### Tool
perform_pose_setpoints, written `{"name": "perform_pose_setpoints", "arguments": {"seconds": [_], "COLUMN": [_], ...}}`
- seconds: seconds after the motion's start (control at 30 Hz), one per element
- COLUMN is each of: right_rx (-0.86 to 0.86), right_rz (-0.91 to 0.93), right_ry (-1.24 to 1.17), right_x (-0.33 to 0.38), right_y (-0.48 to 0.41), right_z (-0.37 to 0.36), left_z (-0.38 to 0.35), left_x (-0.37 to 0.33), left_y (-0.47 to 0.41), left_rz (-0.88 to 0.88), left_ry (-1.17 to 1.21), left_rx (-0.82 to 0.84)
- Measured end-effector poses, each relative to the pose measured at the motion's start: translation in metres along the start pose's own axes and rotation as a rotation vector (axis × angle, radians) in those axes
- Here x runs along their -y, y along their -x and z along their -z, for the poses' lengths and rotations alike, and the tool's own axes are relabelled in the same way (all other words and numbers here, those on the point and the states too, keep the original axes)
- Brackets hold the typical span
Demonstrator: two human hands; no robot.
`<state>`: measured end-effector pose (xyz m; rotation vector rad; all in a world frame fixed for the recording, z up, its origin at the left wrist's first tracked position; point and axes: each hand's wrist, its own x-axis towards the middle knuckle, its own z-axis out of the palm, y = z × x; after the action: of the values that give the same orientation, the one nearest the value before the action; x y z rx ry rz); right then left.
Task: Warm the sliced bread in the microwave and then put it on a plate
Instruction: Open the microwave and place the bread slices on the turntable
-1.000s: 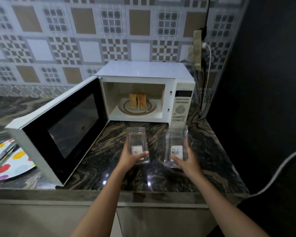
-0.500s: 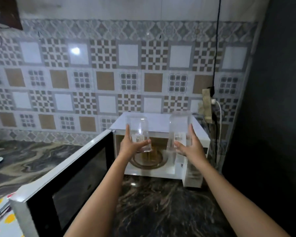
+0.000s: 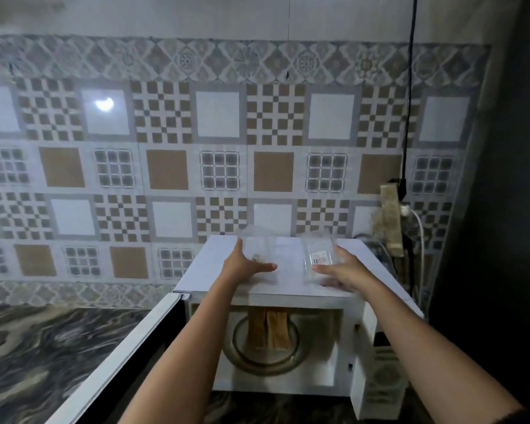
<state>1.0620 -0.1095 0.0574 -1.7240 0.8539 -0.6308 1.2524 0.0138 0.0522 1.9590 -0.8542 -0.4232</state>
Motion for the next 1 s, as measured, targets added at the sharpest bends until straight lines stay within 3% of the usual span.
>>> {"name": "perform_pose_setpoints", "arguments": {"seconds": [0.2,0.4,0.8,1.0], "right_rx": [-0.046,-0.090,-0.171,-0.185], "right_rz": [-0.057,-0.107,-0.105,-0.107], "right_ry": [0.190,0.233,0.351,0.280], "right_x": [0.011,0.012,0.015,0.014], "right_y": [-0.021,-0.025,-0.022,-0.019], "right_z": [0.000,-0.003,-0.016,-0.014], "left_z": [-0.013,-0.020,-0.033,-0.033], "left_x": [0.000,-0.003,-0.005,-0.009], "left_y": [-0.029,-0.030,-0.025,-0.015], "left_rz": [0.073,0.049,0.036,0.050], "left_ry": [-0.119,-0.237,-0.185,-0.127], "left_rx": [0.090,-0.003,-0.108,-0.120]}}
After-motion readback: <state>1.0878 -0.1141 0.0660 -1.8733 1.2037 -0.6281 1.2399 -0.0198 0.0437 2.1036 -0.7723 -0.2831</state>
